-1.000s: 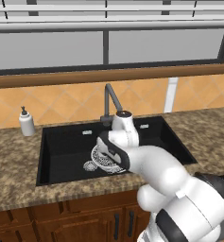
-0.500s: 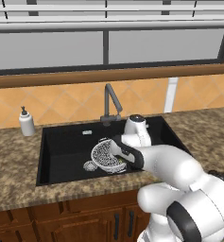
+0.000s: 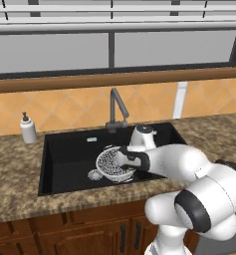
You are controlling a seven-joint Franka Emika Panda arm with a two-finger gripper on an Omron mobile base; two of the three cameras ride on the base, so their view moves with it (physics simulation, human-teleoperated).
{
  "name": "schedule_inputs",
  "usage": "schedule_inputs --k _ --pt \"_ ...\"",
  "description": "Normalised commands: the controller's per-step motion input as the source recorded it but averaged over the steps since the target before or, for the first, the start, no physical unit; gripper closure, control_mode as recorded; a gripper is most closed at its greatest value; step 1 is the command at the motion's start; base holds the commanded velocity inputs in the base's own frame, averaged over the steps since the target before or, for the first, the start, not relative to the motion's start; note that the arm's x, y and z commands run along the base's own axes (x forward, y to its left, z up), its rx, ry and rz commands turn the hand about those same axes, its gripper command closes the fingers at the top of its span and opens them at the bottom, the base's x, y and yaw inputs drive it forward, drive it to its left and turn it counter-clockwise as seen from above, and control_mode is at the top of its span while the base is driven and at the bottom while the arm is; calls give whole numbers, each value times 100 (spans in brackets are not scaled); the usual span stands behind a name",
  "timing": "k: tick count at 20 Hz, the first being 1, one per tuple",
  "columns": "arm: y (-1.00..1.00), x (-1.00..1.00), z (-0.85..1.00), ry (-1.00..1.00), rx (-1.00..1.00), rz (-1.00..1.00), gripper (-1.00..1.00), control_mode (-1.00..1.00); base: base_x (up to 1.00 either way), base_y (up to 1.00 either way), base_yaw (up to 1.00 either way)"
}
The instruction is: Put the colander in the sink, put the apple in the colander, and turn on the sink faucet and pour water over the colander.
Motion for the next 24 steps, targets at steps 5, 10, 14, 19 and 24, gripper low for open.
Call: schedule_inputs --k 5,10,14,19,24 --pt "0 39 -13 0 0 0 100 -100 0 0 0" --pt "0 23 -29 0 0 0 100 -100 0 0 0" --pt "0 23 -38 -1 0 0 100 -100 0 0 0" --pt "0 22 -35 -1 0 0 100 -100 0 0 0" --pt "0 20 -10 0 0 0 100 -100 0 0 0"
